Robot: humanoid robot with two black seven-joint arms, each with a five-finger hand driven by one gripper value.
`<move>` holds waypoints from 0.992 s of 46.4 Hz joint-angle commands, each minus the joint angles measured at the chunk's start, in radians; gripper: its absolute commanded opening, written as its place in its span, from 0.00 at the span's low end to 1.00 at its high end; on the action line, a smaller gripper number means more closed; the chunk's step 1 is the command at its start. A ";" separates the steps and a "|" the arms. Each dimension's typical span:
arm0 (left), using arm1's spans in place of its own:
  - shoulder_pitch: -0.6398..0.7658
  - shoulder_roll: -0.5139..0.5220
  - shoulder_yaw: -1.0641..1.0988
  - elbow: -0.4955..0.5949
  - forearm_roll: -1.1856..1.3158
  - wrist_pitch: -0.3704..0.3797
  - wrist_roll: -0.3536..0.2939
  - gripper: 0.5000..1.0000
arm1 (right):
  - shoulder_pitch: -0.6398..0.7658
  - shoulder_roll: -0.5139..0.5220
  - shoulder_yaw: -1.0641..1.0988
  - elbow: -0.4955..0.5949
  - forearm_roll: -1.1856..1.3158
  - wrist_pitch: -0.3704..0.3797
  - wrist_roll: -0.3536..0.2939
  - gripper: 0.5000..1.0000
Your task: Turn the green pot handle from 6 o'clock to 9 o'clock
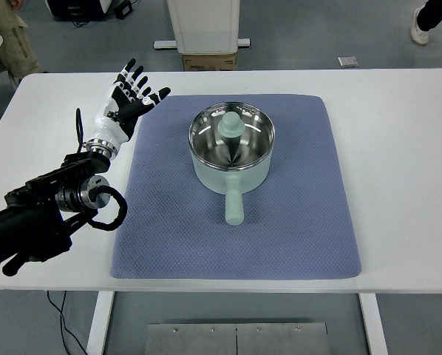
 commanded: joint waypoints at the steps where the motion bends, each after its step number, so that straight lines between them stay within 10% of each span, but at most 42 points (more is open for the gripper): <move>1: 0.002 0.000 -0.002 0.000 0.000 0.000 0.000 1.00 | 0.000 0.000 0.000 0.000 0.000 0.000 0.000 1.00; 46: 0.042 -0.002 -0.008 0.000 0.000 -0.001 0.000 1.00 | 0.000 0.000 0.000 0.000 0.000 0.000 0.000 1.00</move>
